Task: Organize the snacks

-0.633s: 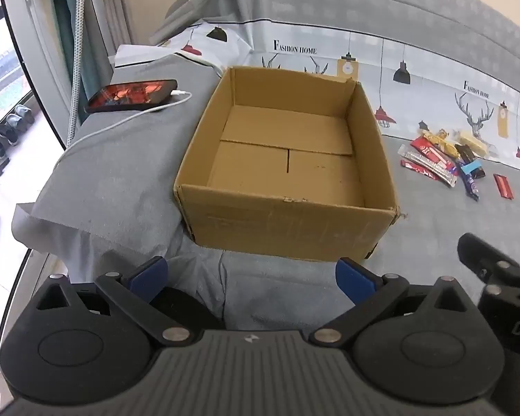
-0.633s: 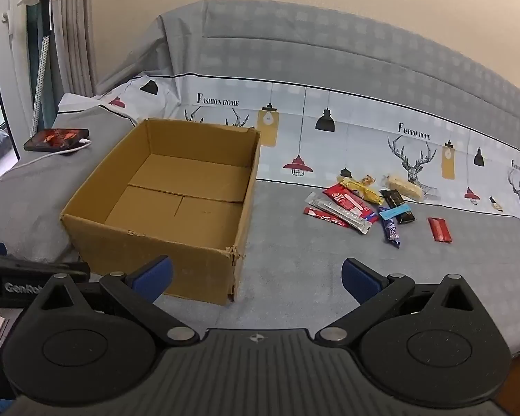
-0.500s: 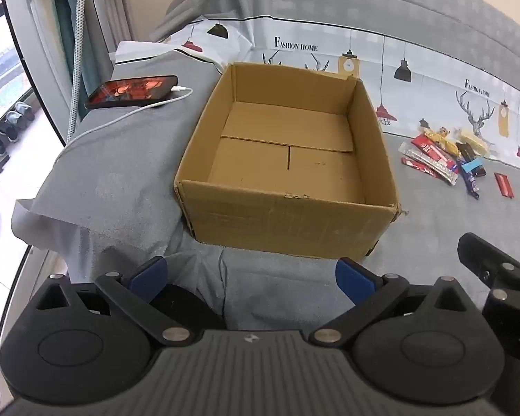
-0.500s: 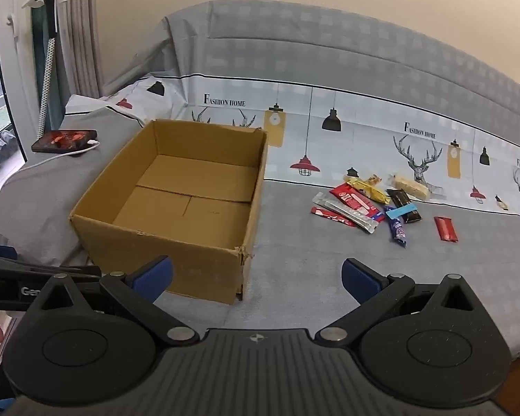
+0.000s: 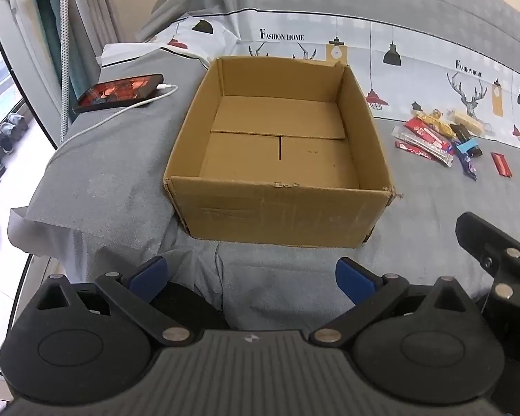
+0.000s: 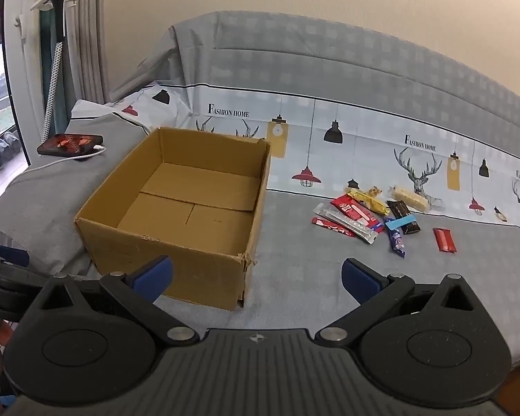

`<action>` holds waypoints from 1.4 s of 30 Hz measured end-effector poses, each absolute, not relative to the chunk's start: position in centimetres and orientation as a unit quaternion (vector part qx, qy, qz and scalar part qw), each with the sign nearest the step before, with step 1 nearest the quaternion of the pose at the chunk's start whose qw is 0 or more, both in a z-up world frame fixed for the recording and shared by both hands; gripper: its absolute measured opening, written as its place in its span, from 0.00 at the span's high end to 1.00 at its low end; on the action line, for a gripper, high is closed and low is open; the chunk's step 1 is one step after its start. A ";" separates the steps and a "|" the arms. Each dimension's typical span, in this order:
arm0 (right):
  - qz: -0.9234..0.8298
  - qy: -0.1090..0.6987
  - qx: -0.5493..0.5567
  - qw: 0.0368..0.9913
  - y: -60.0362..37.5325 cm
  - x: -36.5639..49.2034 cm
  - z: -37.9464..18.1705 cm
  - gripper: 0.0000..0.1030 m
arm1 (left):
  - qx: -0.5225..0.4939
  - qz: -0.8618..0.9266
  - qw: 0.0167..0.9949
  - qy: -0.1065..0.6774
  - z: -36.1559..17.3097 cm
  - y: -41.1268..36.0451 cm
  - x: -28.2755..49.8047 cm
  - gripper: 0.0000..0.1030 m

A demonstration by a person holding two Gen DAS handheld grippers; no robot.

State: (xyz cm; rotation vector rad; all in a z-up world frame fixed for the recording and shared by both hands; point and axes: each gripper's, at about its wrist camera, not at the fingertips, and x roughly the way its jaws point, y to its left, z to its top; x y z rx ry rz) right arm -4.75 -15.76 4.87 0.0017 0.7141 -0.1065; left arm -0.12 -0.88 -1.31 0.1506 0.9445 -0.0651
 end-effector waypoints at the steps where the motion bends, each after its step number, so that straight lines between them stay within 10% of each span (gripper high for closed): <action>1: -0.052 0.351 0.002 0.935 -15.8 -4.7 4.8 0.00 | 0.072 -0.032 0.887 0.456 -1.3 -0.9 -0.1 0.00; 42: -0.050 0.362 0.012 0.931 -16.1 -4.5 4.1 0.00 | 0.075 -0.028 0.882 0.464 -1.7 -0.8 -0.1 0.00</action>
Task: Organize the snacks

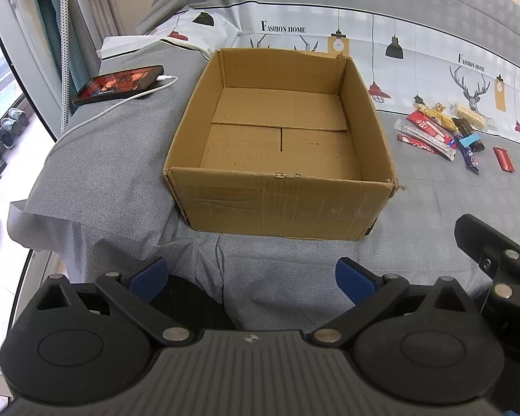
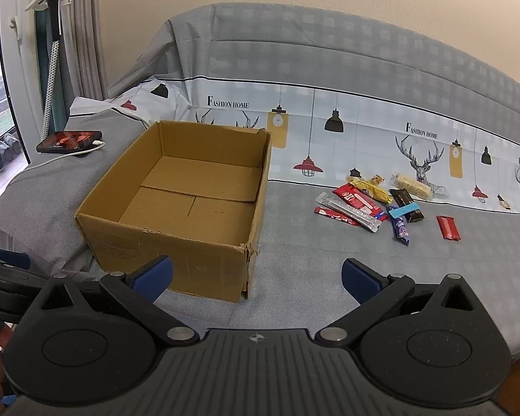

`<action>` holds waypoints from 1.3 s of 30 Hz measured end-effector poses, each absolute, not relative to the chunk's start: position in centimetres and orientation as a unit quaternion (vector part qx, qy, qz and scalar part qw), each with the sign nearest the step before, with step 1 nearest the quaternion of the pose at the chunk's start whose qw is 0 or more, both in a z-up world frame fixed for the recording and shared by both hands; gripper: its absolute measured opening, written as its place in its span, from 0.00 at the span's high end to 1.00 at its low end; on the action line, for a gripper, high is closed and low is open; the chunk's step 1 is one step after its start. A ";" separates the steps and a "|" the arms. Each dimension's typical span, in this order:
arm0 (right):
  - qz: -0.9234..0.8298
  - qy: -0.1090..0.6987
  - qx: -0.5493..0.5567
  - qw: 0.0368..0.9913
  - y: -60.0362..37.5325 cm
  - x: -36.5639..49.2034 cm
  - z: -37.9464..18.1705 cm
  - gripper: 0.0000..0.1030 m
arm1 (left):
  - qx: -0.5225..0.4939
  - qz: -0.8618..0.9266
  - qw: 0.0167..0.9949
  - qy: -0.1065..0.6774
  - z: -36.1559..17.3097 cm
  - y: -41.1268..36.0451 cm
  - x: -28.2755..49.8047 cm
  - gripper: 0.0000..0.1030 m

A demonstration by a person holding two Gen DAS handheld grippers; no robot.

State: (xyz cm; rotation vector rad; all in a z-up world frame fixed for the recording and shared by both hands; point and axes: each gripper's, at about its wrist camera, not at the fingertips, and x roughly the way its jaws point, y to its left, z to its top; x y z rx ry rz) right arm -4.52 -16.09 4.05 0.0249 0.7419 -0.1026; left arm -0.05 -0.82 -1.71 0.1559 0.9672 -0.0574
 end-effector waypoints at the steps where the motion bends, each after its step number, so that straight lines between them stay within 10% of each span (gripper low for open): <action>1: -0.050 0.362 0.012 0.931 -16.1 -4.5 4.0 0.00 | 0.075 -0.028 0.882 0.464 -1.7 -0.8 -0.1 0.00; 39: -0.049 0.355 0.047 0.932 -18.1 -4.4 3.5 0.00 | 0.097 -0.032 0.879 0.466 -1.2 -2.3 0.0 0.00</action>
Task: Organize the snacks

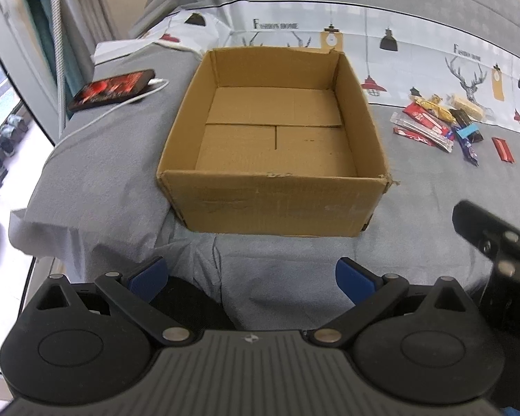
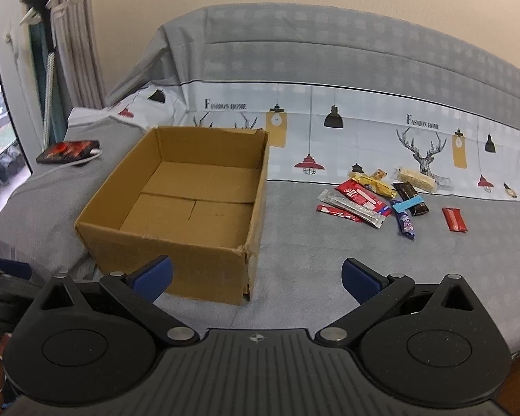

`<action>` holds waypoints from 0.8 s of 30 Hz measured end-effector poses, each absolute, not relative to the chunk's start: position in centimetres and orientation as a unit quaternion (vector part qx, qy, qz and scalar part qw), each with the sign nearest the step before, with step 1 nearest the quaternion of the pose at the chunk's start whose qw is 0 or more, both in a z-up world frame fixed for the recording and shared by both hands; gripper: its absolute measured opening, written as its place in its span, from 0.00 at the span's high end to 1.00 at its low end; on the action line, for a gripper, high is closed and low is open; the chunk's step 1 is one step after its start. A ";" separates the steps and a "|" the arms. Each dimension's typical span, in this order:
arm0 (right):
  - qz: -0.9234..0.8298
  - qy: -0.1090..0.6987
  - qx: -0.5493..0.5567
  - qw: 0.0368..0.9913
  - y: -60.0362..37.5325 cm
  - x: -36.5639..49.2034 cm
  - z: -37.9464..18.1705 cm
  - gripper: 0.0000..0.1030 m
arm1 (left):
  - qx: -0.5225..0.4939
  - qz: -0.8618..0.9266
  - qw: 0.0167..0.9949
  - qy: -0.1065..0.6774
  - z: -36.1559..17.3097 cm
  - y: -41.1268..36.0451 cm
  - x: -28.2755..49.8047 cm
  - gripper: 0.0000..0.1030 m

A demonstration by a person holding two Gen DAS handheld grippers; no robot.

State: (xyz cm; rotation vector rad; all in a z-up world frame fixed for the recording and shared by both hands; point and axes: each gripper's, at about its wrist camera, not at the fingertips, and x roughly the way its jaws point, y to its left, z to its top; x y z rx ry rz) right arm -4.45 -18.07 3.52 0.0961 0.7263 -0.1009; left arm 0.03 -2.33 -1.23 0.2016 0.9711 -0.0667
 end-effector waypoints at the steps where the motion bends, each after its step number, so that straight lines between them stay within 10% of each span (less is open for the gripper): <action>1: -0.052 0.353 0.052 0.933 -18.6 -4.5 3.5 0.00 | 0.101 -0.032 0.880 0.464 -1.1 -2.7 0.0 0.00; 24: -0.251 0.345 0.141 0.893 -40.1 -5.5 0.0 0.00 | 0.115 -0.161 0.866 0.460 0.4 -21.3 7.0 0.00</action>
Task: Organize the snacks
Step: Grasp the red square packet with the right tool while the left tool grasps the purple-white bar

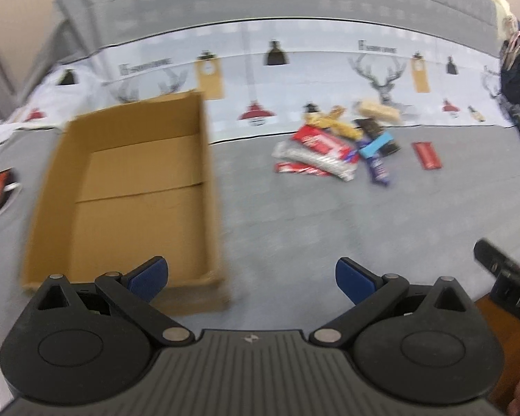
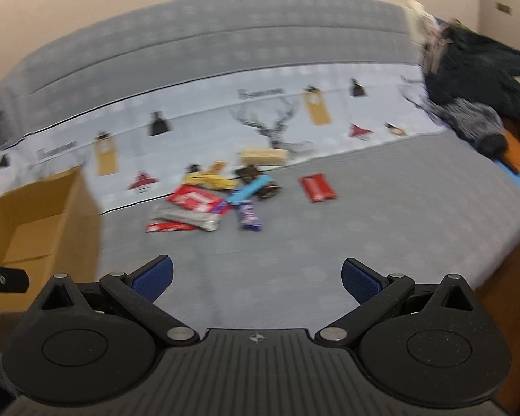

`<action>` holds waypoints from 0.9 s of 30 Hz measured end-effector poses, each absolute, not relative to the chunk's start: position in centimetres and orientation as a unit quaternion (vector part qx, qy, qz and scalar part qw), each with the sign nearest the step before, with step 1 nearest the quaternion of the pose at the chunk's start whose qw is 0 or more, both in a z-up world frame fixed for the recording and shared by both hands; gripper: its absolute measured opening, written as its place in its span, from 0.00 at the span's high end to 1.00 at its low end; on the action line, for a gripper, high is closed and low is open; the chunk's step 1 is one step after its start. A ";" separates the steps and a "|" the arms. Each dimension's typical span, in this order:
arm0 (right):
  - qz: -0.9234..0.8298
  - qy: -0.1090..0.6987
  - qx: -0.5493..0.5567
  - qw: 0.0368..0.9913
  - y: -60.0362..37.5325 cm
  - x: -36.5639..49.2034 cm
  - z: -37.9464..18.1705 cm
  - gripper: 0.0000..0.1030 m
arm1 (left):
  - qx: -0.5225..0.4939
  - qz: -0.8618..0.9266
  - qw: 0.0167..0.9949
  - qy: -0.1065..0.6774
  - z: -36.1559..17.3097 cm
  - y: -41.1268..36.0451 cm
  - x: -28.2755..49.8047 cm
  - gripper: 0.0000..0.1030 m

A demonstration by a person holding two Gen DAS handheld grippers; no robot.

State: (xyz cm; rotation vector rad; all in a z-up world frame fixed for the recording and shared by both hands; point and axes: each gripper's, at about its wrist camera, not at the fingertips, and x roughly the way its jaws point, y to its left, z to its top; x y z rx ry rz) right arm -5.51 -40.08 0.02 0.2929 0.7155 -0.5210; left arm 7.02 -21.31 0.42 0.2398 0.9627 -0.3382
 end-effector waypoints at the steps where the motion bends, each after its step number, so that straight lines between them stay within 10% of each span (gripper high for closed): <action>1: -0.260 0.345 0.146 0.890 -41.2 -5.5 -0.3 0.00 | 0.109 -0.169 0.864 0.461 0.2 -22.3 7.7 0.00; 27: -0.293 0.425 0.195 0.834 -66.1 15.4 -19.2 0.00 | -0.025 -0.082 0.795 0.601 -18.7 -36.6 34.3 0.00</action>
